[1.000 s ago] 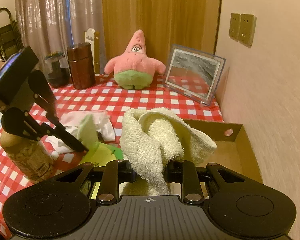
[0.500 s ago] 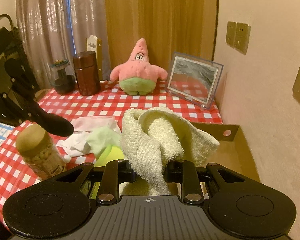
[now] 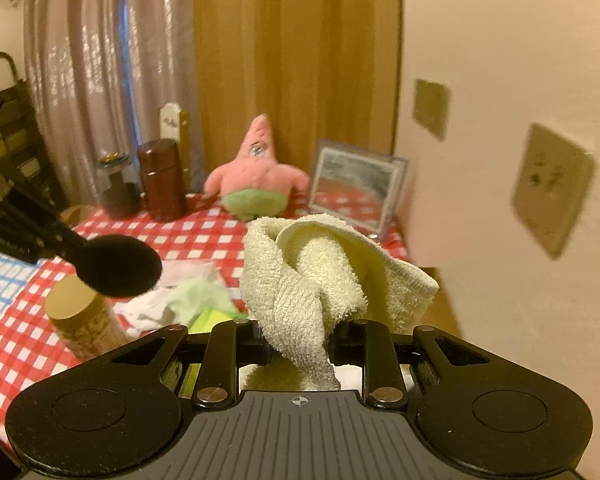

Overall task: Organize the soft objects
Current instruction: 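Carry the towel and the dark item over the cardboard tray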

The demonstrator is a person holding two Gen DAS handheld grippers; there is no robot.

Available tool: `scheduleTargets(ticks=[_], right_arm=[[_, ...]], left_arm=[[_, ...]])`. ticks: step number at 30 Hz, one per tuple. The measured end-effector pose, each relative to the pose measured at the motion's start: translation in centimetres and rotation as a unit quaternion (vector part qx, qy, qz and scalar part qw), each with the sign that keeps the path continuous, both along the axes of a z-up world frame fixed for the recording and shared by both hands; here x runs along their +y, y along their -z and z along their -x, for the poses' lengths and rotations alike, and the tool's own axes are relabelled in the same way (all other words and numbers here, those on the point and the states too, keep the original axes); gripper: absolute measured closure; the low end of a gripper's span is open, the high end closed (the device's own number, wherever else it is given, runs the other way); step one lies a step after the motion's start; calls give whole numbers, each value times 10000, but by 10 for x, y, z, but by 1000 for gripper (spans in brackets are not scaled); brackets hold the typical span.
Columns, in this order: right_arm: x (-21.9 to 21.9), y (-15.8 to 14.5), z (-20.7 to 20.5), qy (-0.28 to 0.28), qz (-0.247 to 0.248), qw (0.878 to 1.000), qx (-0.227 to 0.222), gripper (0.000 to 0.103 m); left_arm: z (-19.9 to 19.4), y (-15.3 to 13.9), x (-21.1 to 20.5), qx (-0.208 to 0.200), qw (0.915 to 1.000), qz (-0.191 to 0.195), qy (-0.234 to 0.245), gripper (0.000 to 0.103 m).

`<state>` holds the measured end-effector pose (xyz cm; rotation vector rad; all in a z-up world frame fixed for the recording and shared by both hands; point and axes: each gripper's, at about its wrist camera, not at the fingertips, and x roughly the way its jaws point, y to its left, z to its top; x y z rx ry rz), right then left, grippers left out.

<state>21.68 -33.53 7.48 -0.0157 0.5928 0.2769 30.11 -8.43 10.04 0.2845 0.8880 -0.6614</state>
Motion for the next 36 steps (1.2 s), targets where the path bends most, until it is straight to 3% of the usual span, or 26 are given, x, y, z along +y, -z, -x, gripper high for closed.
scheduleTargets(ticks=[9, 18, 24, 27, 31, 36], right_arm=[[-48, 2, 4, 424, 286, 9987, -53, 78], [-71, 33, -11, 524, 353, 9979, 160, 78], [-75, 56, -23, 469, 453, 9974, 322, 78], [-77, 66, -28, 475, 433, 9970, 427, 78], [-78, 75, -32, 482, 426, 9965, 532, 78], [-76, 84, -37, 461, 421, 9963, 598, 78]], left_arm=[[-12, 23, -84, 189, 9978, 636, 36, 94], [-33, 75, -149, 474, 9963, 713, 69, 94], [-48, 107, -169, 527, 9965, 645, -19, 93], [-50, 117, -172, 585, 9967, 567, 25, 82], [-43, 116, -164, 467, 9977, 487, 80, 79], [-34, 106, -140, 314, 9972, 655, -159, 75]])
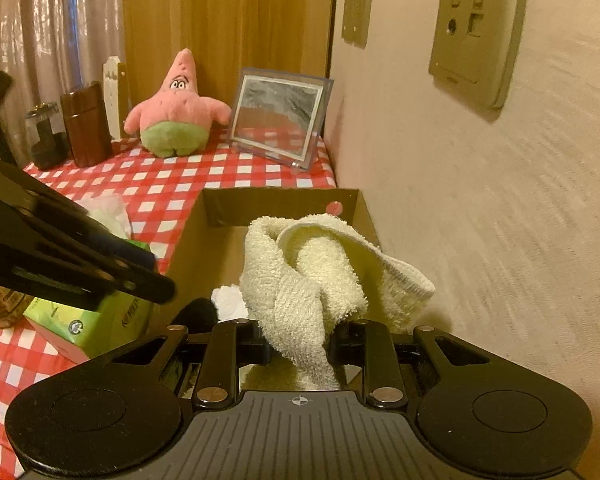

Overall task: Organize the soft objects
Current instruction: 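Carry the towel and the dark item over the cardboard tray, then open both grippers to drop the towel and dark item into the tray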

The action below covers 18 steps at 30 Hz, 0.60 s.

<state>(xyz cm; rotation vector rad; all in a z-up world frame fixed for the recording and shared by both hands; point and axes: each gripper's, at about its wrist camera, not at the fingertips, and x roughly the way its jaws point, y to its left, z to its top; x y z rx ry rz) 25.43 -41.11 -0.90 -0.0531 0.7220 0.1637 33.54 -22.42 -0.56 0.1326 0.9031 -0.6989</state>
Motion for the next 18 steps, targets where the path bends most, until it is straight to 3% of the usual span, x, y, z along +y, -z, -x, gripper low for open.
scheduleTargets(ticks=[9, 12, 14, 16, 18], right_arm=[[6, 13, -25, -62, -293, 9995, 115, 77], [5, 15, -35, -34, -332, 9993, 163, 62], [2, 15, -40, -20, -497, 9984, 281, 39], [-4, 8, -41, 40, -795, 9966, 236, 32], [-5, -2, -41, 47, -912, 9958, 111, 32]], left_arm=[[28, -7, 44, 13, 9976, 399, -572, 72], [40, -9, 53, -28, 9965, 457, -694, 72], [47, -11, 57, -64, 9960, 472, -756, 72], [53, -13, 61, -75, 9953, 537, -805, 72], [60, -15, 65, -67, 9944, 620, -856, 71]])
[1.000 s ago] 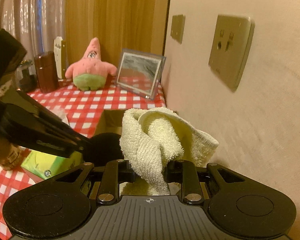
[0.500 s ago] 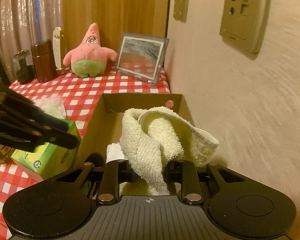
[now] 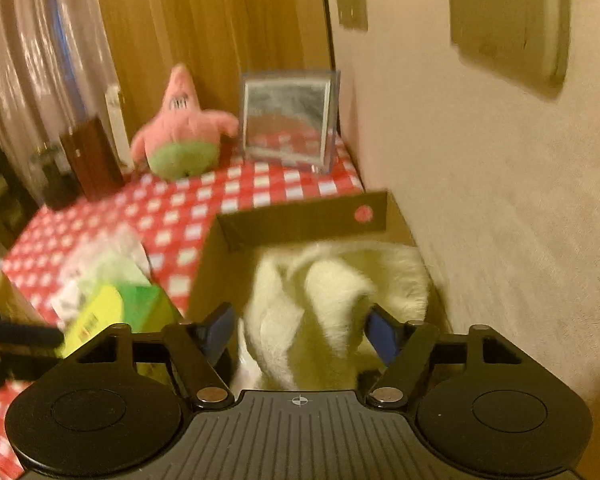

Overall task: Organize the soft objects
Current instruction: 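Open both grippers to drop the towel and dark item into the tray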

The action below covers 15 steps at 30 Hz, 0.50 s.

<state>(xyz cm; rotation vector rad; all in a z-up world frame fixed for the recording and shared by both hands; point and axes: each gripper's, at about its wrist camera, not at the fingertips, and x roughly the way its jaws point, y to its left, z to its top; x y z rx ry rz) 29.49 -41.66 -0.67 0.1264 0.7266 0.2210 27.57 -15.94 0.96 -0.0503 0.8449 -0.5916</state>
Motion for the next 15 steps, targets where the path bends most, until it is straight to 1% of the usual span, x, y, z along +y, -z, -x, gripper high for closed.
scheduleTargets(ticks=[3, 7, 12, 15], right_arm=[[2, -17, 5, -22, 28, 9999, -140, 31], [6, -34, 20, -5, 112, 9995, -300, 31], [11, -47, 48, 76, -1, 9993, -359, 31], [18, -52, 69, 115, -78, 9992, -384, 31]], left_arm=[[10, -4, 4, -40, 9999, 66, -69, 70], [28, -11, 12, -110, 9996, 161, -202, 67], [52, -14, 22, -189, 9991, 110, -365, 66], [69, -15, 31, -179, 9984, 195, -498, 66]])
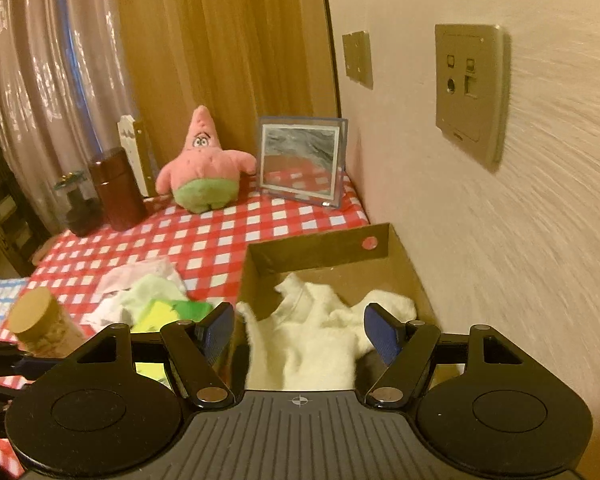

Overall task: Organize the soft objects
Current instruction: 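Open both grippers to drop the towel and dark item into the tray, then withdraw both grippers from the tray back over the table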

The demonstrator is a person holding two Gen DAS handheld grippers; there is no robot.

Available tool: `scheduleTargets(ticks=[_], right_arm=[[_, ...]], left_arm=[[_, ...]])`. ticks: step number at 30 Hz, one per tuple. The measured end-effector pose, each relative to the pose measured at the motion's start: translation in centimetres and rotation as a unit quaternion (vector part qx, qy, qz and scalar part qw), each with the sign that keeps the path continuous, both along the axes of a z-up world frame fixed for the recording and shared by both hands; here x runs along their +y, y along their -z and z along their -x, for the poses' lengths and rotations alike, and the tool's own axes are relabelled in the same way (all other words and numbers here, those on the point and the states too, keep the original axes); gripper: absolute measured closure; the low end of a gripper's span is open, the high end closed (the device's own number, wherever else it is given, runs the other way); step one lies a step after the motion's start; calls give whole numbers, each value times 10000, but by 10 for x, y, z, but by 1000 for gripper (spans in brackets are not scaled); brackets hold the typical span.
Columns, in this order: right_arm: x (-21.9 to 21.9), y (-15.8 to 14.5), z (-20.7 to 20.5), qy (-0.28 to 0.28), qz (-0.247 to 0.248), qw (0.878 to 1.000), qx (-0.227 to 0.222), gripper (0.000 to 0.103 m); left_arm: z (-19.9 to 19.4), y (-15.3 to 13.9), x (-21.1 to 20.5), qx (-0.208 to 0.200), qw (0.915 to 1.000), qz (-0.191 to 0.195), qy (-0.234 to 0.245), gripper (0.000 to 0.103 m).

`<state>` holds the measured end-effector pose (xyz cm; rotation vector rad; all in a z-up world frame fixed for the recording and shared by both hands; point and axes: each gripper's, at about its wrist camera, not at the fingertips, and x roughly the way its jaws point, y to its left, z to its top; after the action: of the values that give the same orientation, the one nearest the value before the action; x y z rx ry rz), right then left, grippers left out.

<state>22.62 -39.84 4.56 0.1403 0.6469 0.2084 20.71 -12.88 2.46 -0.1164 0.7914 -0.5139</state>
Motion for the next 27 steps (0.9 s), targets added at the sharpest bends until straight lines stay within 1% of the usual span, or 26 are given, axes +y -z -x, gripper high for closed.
scheduleTargets(ticks=[2, 6, 8, 12, 14, 22, 27], right_arm=[[8, -3, 14, -19, -43, 10000, -34, 31], [25, -13, 43, -98, -154, 9997, -175, 31], [33, -16, 57, -118, -300, 9992, -246, 31], [53, -16, 81, -122, -725, 9970, -242, 31], [63, -15, 89, -150, -810, 9963, -239, 31], [102, 1, 112, -332, -626, 9974, -136, 31], [116, 15, 119, -428, -611, 9972, 27, 31]], left_arm=[[13, -1, 5, -55, 9999, -27, -123, 65], [36, 0, 17, -69, 9993, -4, -355, 58], [47, 0, 25, -91, 9988, -3, -490, 55], [65, -1, 41, -135, 9970, -57, -759, 50], [73, -1, 50, -116, 9960, -96, -878, 48], [98, 2, 87, -14, 9901, -208, -1389, 40], [107, 4, 102, 9, 9868, -306, -1591, 38]])
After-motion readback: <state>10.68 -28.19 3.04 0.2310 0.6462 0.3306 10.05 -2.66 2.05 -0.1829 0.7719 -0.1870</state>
